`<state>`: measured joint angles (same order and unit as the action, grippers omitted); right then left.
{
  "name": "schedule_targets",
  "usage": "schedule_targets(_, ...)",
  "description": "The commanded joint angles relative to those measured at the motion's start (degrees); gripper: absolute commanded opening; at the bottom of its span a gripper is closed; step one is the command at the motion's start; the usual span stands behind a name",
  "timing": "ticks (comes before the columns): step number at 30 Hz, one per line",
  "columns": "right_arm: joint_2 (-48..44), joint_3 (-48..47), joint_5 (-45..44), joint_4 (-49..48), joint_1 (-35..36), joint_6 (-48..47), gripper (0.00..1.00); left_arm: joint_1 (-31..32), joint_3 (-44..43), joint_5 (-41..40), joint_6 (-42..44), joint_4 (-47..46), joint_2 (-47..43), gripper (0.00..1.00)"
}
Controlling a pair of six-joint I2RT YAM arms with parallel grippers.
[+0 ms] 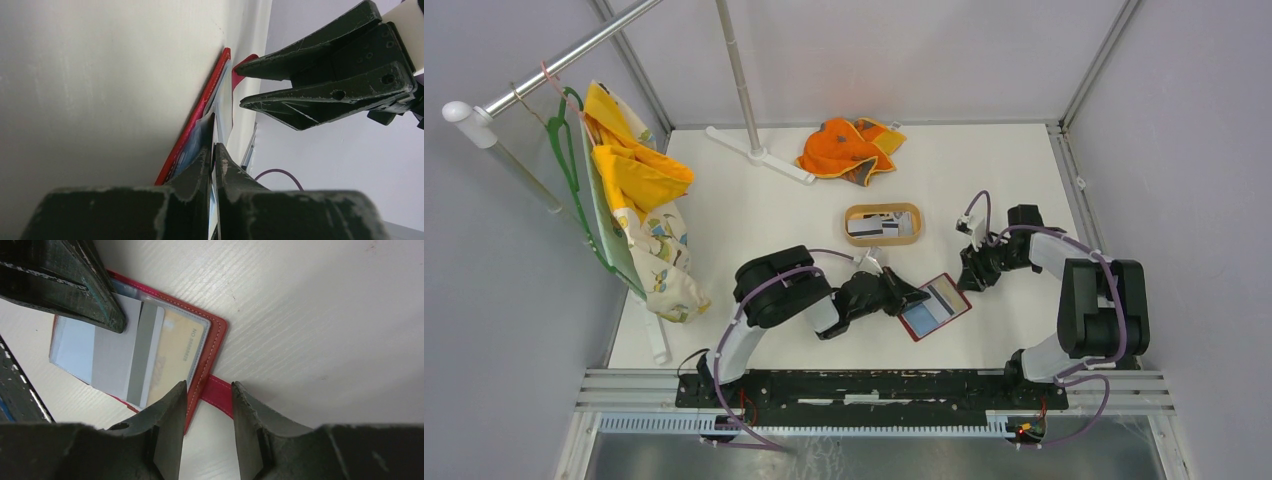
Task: Put the credit cards into the card holder
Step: Insert the credit card into the card holder.
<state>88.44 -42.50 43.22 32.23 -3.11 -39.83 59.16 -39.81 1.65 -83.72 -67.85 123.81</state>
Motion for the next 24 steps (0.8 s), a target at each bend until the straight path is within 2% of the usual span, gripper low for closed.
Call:
schedule_targets(1, -5.03, -0.22, -3.6, -1.15, 0.13, -1.98, 0.46, -0.25, -0.88, 1.34, 0.4, 0.09, 1.83, 0.14)
schedule_targets(6, -11.51, 0.24, -4.57, -2.58, 0.13, -4.32, 0.49, -0.32, -0.97, 1.98, 0.45, -0.25, 2.31, 0.14)
schedule_targets(9, -16.23, 1.37, 0.47, -2.02, 0.28, -9.61, 0.49, -0.4, -1.13, 2.32, 0.56, -0.43, 2.49, 0.15)
schedule_targets(13, -23.32, 4.23, 10.06, 2.38, 3.56, -25.39, 0.47, -0.51, -1.26, 2.8, 0.62, -0.69, 2.79, 0.15)
schedule_targets(17, -31.16, 9.58, 17.06, 6.66, 10.29, -46.99, 0.41, -0.62, -1.41, 3.18, 0.67, -1.03, 3.01, 0.16)
schedule_targets(19, -32.77, 11.55, 17.07, 6.71, 14.86, -51.11, 0.32, -0.72, -1.54, 3.34, 0.67, -0.99, 3.15, 0.16)
schedule_targets(20, -32.55, 11.88, 16.55, 6.34, 17.34, -51.47, 0.23, -0.75, -1.6, 3.35, 0.62, -1.02, 3.2, 0.16)
schedule_targets(21, -31.81, 12.07, 16.06, 5.92, 19.35, -51.4, 0.09, -0.73, -1.72, 3.38, 0.61, -1.0, 3.23, 0.16)
schedule_targets(22, -30.95, 12.17, 15.45, 5.82, 20.65, -51.61, 0.0, -0.71, -1.8, 3.5, 0.62, -1.05, 3.27, 0.16)
schedule_targets(24, -29.21, 12.93, 11.81, 4.72, 24.23, -51.2, 0.0, -0.72, -1.76, 3.48, 0.58, -1.05, 3.28, 0.16)
